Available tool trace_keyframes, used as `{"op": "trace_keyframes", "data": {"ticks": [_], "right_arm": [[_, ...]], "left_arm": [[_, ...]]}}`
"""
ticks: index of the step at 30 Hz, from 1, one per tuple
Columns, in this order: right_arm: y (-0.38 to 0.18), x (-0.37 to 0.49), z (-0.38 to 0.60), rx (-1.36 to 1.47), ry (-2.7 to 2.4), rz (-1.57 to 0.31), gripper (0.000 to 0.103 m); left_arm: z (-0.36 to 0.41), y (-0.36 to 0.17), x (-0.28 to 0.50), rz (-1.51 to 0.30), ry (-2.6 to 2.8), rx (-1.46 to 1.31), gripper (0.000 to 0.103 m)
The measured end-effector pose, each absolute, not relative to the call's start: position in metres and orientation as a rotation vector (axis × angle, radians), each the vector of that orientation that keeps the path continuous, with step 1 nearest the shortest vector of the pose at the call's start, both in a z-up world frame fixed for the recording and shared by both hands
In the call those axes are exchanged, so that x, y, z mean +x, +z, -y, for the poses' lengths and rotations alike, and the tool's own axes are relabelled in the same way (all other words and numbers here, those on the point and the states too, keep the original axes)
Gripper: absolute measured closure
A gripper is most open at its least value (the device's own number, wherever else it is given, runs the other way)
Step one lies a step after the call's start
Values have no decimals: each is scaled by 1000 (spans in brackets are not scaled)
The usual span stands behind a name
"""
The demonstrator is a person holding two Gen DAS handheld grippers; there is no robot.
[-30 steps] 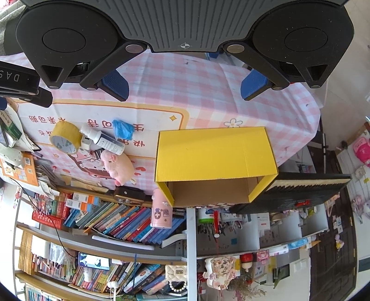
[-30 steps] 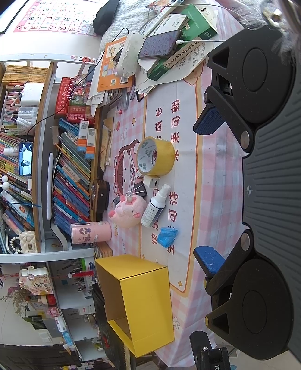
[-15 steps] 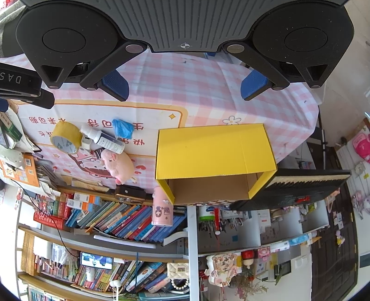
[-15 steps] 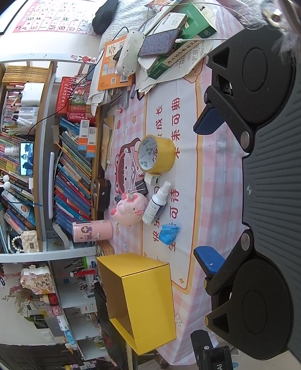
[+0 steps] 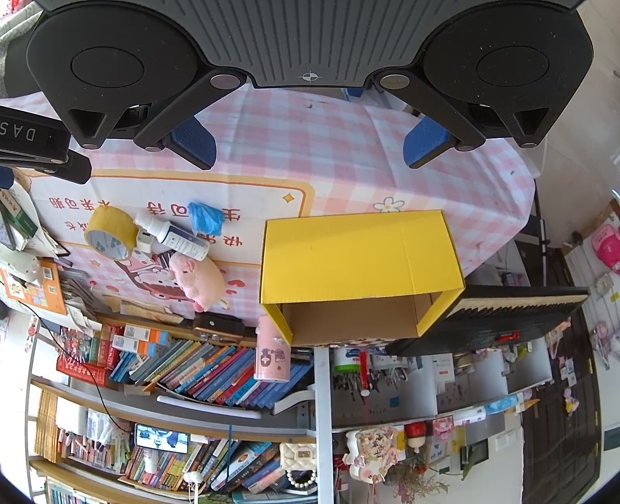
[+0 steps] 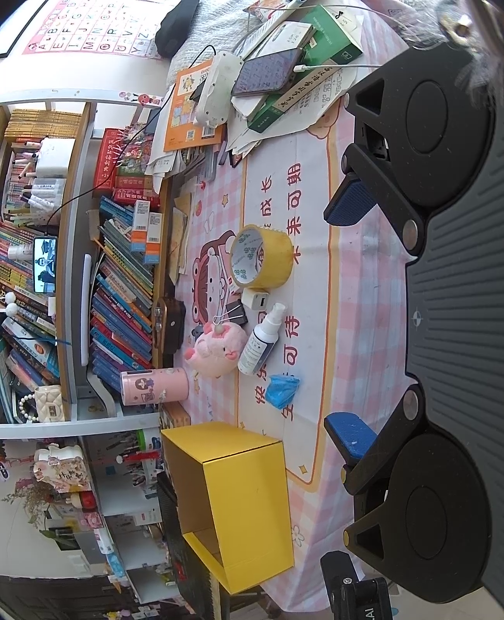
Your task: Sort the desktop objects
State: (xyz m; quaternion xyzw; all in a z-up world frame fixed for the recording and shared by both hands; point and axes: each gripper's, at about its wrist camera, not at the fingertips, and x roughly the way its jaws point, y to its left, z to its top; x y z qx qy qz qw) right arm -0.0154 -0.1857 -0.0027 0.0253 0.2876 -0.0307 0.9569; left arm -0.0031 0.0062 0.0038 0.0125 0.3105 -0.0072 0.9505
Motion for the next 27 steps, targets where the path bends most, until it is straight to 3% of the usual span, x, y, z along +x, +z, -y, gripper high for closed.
{"op": "trace_keyframes", "data": {"ticks": [27], "right_arm": [[-11,-12,194,64,-70,-602,0]], "left_arm": [[-2,-2,0,-657,-20,25,0]]}}
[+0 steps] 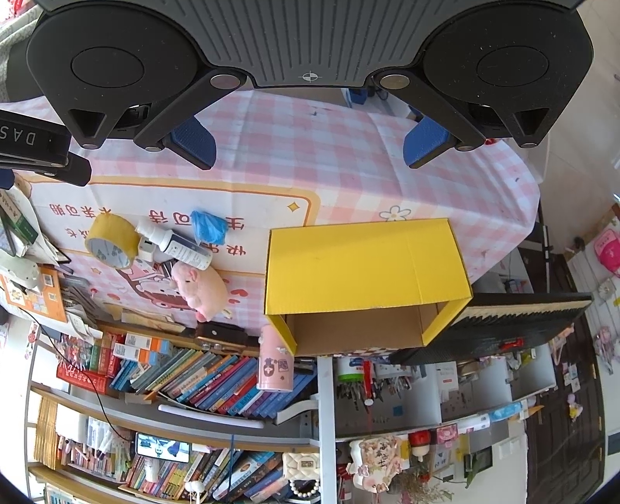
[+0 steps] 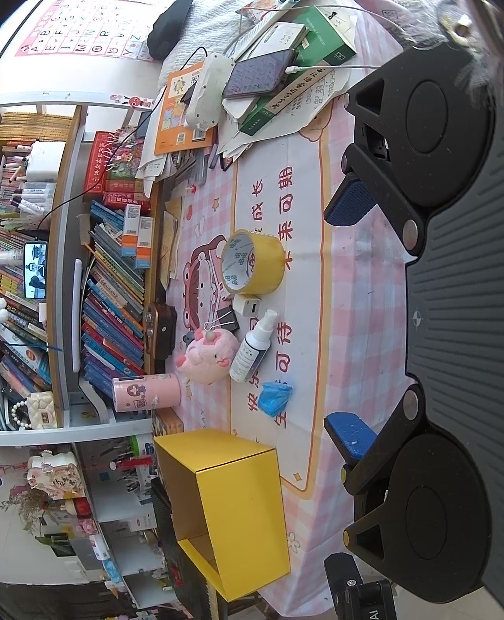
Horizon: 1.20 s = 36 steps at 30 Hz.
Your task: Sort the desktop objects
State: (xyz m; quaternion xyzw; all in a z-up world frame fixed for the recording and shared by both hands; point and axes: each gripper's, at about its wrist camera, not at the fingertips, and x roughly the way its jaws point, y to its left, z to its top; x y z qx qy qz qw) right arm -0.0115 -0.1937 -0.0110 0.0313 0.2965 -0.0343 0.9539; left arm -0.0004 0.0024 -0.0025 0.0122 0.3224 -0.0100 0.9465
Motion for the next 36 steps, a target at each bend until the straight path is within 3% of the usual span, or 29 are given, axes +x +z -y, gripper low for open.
{"op": "trace_keyframes", "data": {"ticks": [36], "right_arm": [[-13,6,210,63,-87,-647,0]], "left_arm": [[12,-9,20,-697,-52,18,0]]}}
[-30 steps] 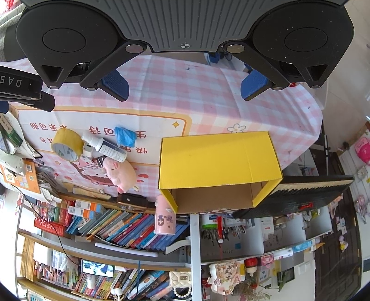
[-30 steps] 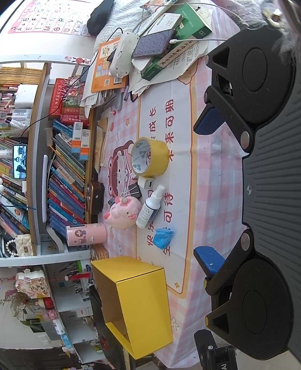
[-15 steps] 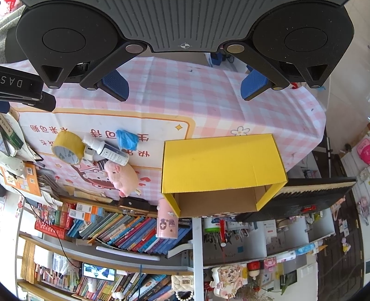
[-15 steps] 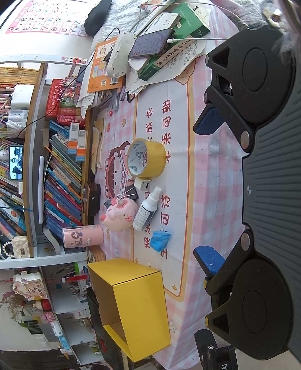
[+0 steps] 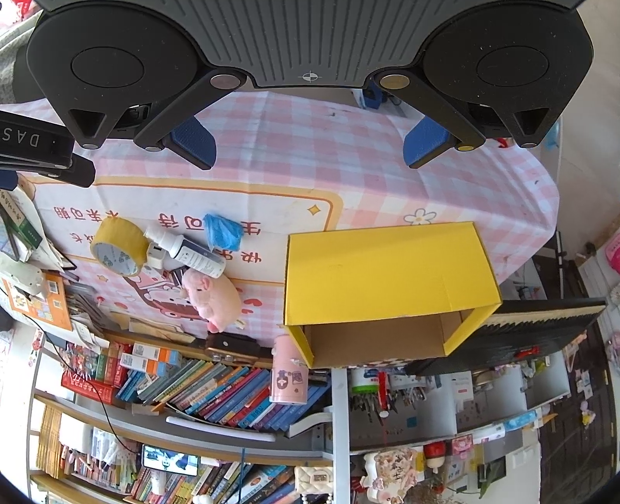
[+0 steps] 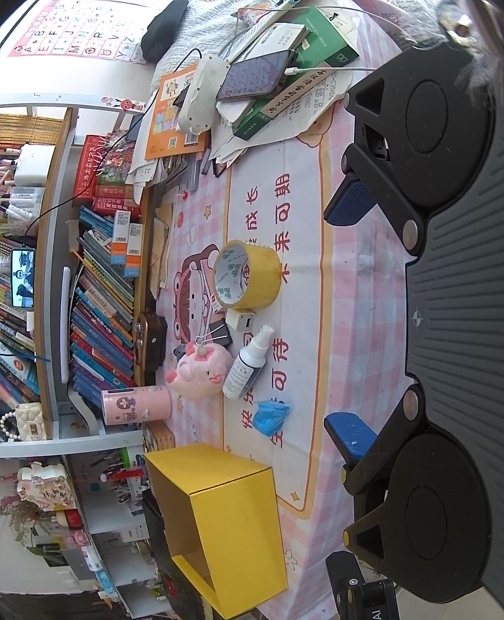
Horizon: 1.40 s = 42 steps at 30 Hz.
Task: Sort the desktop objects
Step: 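Move left tool toward blue plastic bag while right tool approaches yellow tape roll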
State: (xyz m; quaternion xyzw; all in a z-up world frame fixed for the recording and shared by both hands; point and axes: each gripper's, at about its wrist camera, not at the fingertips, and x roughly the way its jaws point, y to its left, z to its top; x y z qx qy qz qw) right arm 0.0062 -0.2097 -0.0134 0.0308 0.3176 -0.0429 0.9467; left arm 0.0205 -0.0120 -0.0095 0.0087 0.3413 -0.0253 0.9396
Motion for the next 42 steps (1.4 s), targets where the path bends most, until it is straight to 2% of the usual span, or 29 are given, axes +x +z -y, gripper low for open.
{"op": "trace_keyframes", "data": {"ticks": [21,42], "right_arm": [[-18,50,242,47,-94,-689,0],[-29,130,291,14,-30,-731,0]], "left_arm": [[44,-17,62,-736,-76,-5,0],[97,-33,125,-794,-46,-37,1]]}}
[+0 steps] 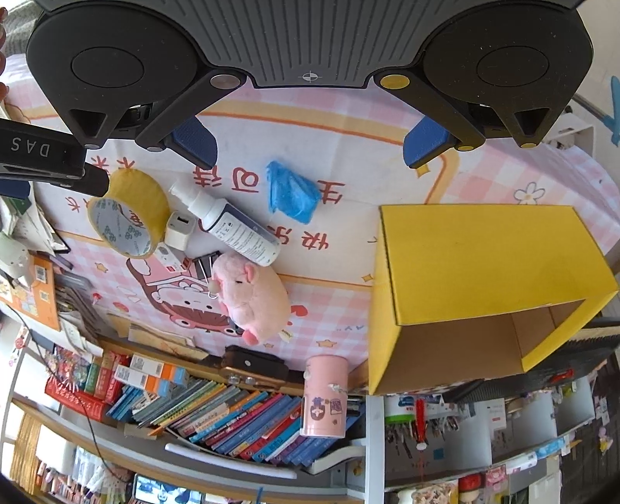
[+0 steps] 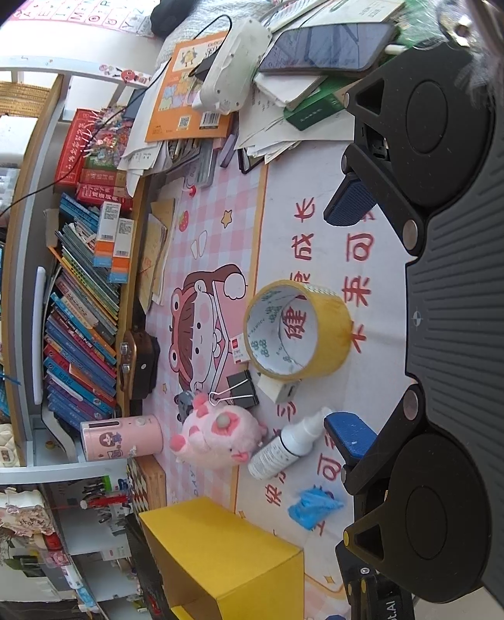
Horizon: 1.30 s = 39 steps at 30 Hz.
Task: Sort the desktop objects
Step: 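Move left tool toward blue plastic bag while right tool approaches yellow tape roll, then close left tool on blue plastic bag while right tool grasps yellow tape roll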
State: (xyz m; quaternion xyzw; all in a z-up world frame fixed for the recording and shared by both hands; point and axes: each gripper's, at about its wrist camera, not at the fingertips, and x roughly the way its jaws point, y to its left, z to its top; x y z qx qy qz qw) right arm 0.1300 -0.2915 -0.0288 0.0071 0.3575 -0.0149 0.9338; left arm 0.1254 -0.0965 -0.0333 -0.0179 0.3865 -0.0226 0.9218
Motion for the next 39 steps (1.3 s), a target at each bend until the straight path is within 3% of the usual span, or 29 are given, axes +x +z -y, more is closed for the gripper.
{"op": "trace_keyframes", "data": {"ticks": [10,20,23,27,32,33,36,39], "right_arm": [[-46,172,303,14,35,-794,0],[-62,210,302,14,85,-862,0],[-65,218,301,13,90,-874,0],[-69,226,301,12,86,-892,0],[-72,232,299,-3,82,-900,2],[-72,233,299,-6,81,-898,3],[-72,234,295,-24,94,-901,20],[-71,233,293,-42,93,-902,22]], "left_arm": [[112,-51,160,-826,21,-20,7],[115,-70,195,-895,50,-17,37],[117,-72,199,-909,38,-25,39],[121,-75,203,-920,28,-16,57],[117,-74,205,-916,25,-35,63],[117,-73,205,-916,18,-41,64],[116,-72,204,-919,-3,-55,65],[115,-70,201,-912,-15,-57,65]]}}
